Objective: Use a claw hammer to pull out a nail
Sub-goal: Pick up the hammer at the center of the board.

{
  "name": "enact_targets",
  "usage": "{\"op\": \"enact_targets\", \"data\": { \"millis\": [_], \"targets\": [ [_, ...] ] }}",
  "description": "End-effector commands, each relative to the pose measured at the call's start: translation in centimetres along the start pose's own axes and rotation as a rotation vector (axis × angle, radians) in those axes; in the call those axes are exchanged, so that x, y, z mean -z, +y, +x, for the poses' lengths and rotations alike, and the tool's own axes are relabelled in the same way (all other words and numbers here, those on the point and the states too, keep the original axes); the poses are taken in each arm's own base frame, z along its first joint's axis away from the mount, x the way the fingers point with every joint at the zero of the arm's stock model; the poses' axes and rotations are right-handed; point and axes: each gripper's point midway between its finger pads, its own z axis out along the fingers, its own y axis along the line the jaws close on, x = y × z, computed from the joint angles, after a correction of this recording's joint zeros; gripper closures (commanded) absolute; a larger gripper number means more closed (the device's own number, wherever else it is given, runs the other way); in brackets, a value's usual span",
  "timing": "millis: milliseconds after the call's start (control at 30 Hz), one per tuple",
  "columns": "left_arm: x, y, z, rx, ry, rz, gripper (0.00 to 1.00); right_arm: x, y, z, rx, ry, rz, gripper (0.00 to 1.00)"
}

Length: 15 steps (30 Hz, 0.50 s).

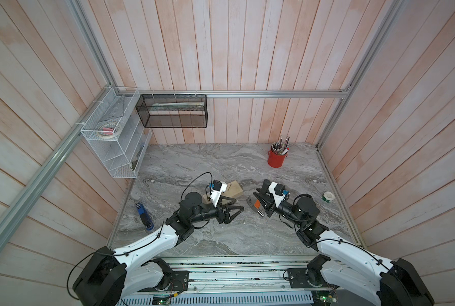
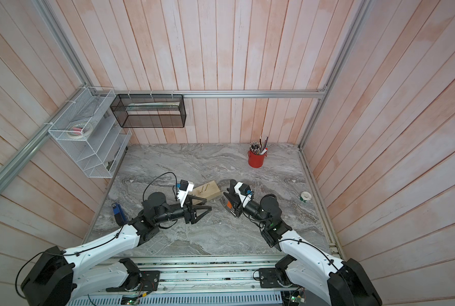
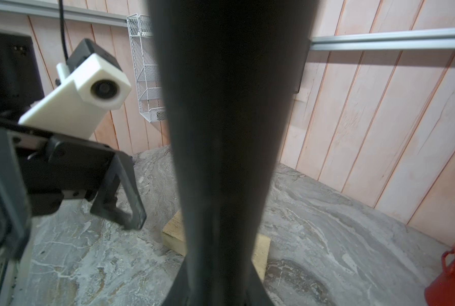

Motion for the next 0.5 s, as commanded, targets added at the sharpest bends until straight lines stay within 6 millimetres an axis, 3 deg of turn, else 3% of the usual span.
{"op": "enact_targets", "data": {
  "millis": [0,167,467],
  "targets": [
    [-1.9,-0.8,-0.9,-0.119,-0.033,0.008,0.22,-0.7,-1.4,-4.1,-0.187,-0.074,0.066,1.00],
    [-4.5,0.9,0.2,-0.154,0.008,-0.094,0.24,-2.1,-2.2,-4.0,-0.255,-0.037,0.168,1.00],
    [-5.2,3.8,0.0,-0.200,-0.027,-0.234,0.32,-3.3,-2.4,-3.1,-0.360,-0.010,0.231,1.00]
  ]
}}
